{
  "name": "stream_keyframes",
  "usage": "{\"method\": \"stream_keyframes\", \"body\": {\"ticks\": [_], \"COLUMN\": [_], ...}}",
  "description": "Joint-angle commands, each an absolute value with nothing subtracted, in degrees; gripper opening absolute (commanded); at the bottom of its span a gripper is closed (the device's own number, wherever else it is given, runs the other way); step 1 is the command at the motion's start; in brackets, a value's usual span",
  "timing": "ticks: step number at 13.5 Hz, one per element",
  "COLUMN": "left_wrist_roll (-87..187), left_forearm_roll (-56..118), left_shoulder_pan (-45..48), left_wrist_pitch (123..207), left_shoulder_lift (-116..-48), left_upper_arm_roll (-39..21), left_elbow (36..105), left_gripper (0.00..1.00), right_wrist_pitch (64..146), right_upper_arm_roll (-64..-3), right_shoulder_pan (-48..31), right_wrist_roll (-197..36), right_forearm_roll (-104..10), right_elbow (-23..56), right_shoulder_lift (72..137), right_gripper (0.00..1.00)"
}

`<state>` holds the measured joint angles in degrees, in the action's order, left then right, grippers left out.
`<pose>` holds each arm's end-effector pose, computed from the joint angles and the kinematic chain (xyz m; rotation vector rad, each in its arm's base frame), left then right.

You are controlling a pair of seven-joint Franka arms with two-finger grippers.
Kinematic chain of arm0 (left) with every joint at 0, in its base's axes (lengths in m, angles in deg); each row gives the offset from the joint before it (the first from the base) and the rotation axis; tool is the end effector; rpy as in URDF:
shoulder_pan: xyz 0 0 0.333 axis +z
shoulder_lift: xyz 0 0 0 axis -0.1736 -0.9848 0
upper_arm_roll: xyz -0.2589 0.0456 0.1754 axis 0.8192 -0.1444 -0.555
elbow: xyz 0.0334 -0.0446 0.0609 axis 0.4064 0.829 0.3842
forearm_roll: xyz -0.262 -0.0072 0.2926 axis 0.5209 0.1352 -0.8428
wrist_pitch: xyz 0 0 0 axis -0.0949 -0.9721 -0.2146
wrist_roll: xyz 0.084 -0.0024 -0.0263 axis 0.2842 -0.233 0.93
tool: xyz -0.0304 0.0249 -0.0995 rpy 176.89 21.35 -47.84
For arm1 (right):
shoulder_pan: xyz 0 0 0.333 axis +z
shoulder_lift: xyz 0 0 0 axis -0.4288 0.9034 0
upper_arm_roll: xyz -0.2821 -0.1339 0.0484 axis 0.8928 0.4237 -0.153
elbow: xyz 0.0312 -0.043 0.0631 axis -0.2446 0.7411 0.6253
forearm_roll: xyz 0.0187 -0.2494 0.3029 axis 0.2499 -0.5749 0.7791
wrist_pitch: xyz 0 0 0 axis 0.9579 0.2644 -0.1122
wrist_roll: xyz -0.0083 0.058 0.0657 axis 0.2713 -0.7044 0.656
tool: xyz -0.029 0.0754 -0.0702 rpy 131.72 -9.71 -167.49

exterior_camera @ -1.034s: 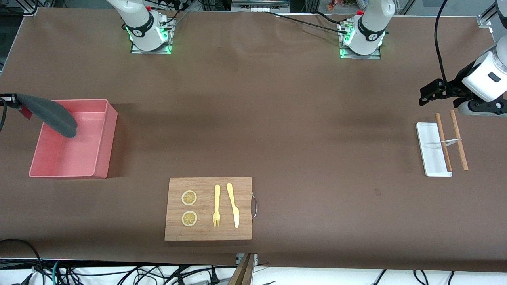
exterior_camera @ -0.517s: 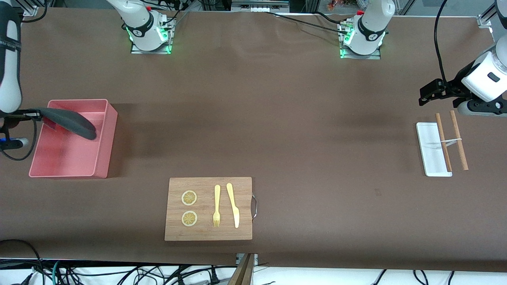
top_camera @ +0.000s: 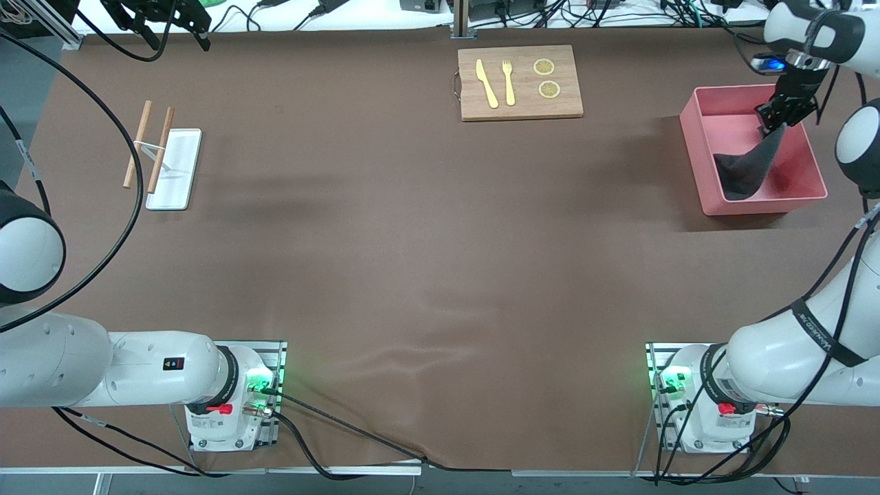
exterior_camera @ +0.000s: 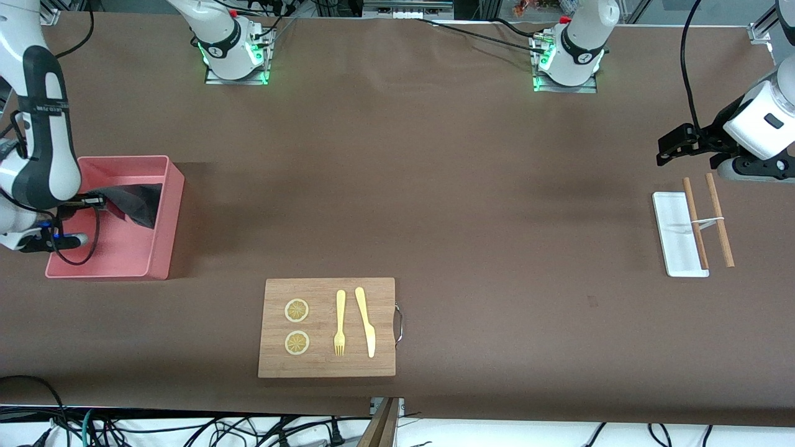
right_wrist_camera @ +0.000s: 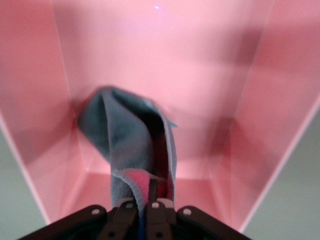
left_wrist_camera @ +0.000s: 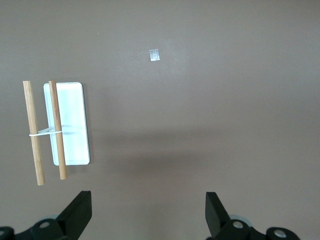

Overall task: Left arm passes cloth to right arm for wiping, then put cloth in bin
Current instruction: 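Move the cloth over the pink bin and open the right gripper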

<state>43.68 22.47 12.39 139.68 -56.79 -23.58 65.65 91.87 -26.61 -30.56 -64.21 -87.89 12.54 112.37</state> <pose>0.5562 -0.0156 0.5840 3.1327 -0.0397 -0.0978 0.6050 -0.1869 0.2785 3.0242 0.1522 -0.6716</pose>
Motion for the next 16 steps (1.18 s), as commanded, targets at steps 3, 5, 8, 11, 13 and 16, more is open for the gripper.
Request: {"method": "stream_keyframes", "body": {"ticks": [3, 5, 8, 11, 13, 16], "left_wrist_roll": [43.54, 43.54, 43.54, 43.54, 43.54, 43.54], "left_forearm_roll": [23.37, 23.37, 23.37, 23.37, 23.37, 23.37], "left_shoulder_pan": [12.63, 12.63, 12.63, 12.63, 12.63, 12.63], "left_wrist_pitch": [139.02, 139.02, 139.02, 139.02, 139.02, 139.02], "left_shoulder_lift": [-56.47, -56.47, -56.47, -56.47, -56.47, -56.47], "left_upper_arm_roll": [-23.37, -23.37, -23.37, -23.37, -23.29, -23.28], "left_elbow": [65.44, 65.44, 65.44, 65.44, 65.44, 65.44], "left_gripper": [1.0, 1.0, 1.0, 1.0, 1.0, 1.0], "right_wrist_pitch": [98.03, 99.53, 99.89, 98.4, 94.63, 87.34], "right_upper_arm_roll": [-26.77, -26.86, -26.86, -26.94, -27.38, -29.75], "right_shoulder_pan": [-30.84, -30.75, -30.75, -30.66, -30.75, -30.66], "right_wrist_roll": [-64.63, -64.63, -64.2, -64.02, -64.1, -64.46], "right_forearm_roll": [-86.85, -86.85, -85.28, -85.18, -85.18, -85.53], "right_elbow": [12.86, 12.51, 11.64, 11.11, 10.32, 7.07], "right_shoulder_lift": [115.38, 115.74, 114.34, 110.57, 106.88, 102.57], "right_gripper": [0.0, 0.42, 1.0, 1.0, 1.0, 1.0]}}
